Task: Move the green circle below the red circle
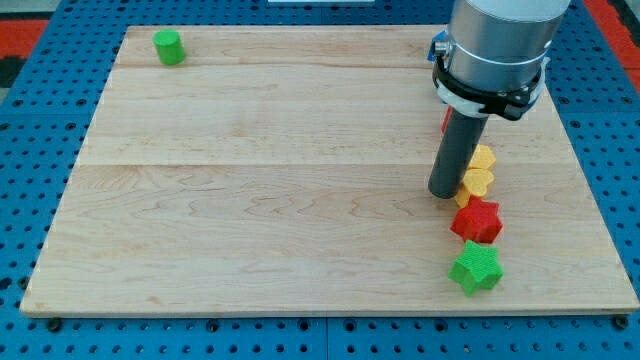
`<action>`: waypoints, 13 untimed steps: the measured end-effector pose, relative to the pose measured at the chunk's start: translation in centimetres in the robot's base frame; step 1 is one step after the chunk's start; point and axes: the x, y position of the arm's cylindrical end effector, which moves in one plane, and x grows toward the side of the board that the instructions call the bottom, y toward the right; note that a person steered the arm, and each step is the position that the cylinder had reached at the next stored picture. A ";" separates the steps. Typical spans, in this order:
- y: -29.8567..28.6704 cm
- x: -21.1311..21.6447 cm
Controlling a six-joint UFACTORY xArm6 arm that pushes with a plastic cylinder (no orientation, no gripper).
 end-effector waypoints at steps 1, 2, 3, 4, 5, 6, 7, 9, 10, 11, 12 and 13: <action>-4.1 0.3; -14.0 1.7; -24.8 0.4; -32.1 -6.3; -36.8 -15.4; -43.0 -19.6; -43.0 -19.7; -36.1 -26.1; -32.8 -26.1; -25.7 -23.4; -17.4 -19.0; -13.2 -15.7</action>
